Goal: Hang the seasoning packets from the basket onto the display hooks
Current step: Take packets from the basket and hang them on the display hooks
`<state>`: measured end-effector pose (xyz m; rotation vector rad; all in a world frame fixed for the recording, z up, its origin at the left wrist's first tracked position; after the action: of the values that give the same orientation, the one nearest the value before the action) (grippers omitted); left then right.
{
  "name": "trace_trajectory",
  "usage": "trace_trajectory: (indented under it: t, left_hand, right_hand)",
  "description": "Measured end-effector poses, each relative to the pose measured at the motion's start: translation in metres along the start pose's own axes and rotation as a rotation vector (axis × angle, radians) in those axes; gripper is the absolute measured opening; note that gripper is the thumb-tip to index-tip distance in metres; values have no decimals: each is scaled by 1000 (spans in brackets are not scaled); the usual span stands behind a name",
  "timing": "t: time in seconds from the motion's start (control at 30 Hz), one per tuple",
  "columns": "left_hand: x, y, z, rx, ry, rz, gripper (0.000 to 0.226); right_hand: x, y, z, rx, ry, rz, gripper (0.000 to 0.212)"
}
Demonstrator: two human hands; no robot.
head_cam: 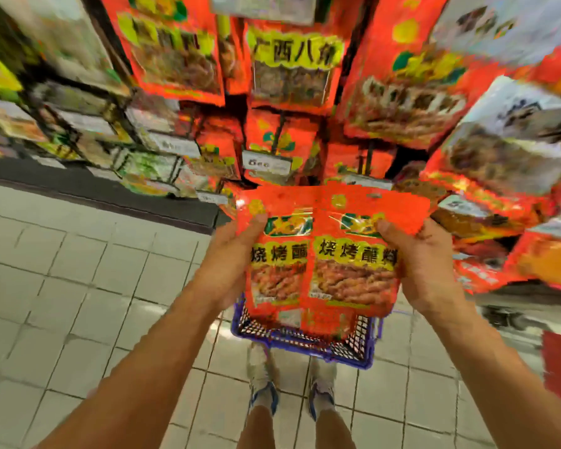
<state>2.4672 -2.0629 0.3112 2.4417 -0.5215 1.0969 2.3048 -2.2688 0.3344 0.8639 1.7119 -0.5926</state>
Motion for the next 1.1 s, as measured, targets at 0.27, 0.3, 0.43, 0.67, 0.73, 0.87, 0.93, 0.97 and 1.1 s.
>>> trace_trajectory:
  t: [0.27,0.3,0.43,0.67,0.73,0.87,0.93,0.97,1.1]
  left_hand:
    - [183,46,-112,-165,282,40,26]
    - [204,51,-124,-171,325,42,24]
    - [282,68,-167,-184,509,70,20]
    - [391,94,-223,-103,829,74,20]
    - [412,104,-233,-108,884,55,27]
    - [442,134,-242,-108,960,54,17]
    - [450,148,-241,-85,994,78,14]
    - [453,156,-240,-85,1000,91,17]
    - [463,184,-238,-97,1021,131,19]
  right_hand:
    - [-215,9,-51,127,-303,-16,11]
    - [-240,9,-56,136,-349,-25,12]
    - [-335,7,-77,144,-540,-21,17]
    - [-461,-5,-98,106,-734,111,15]
    - [-488,-7,-97,97,-783,130,19]
    - [-532,-3,-87,70,-814,115,11]
    - [-550,5,-84,56,-841,98,14]
    - [-558,9,-82,56,-858,92,17]
    - [-582,21,-69,119,-841,62,30]
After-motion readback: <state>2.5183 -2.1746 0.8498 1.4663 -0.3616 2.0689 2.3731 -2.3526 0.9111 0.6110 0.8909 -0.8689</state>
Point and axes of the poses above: each hand's wrist, its own z-axis towards the middle knuckle, its own y-axis out of the palm, x = y × z, the point moved 4 cm from there along z, towards the middle knuckle, and after that the axes turned 4 degrees about z, right-handed, at the moved point
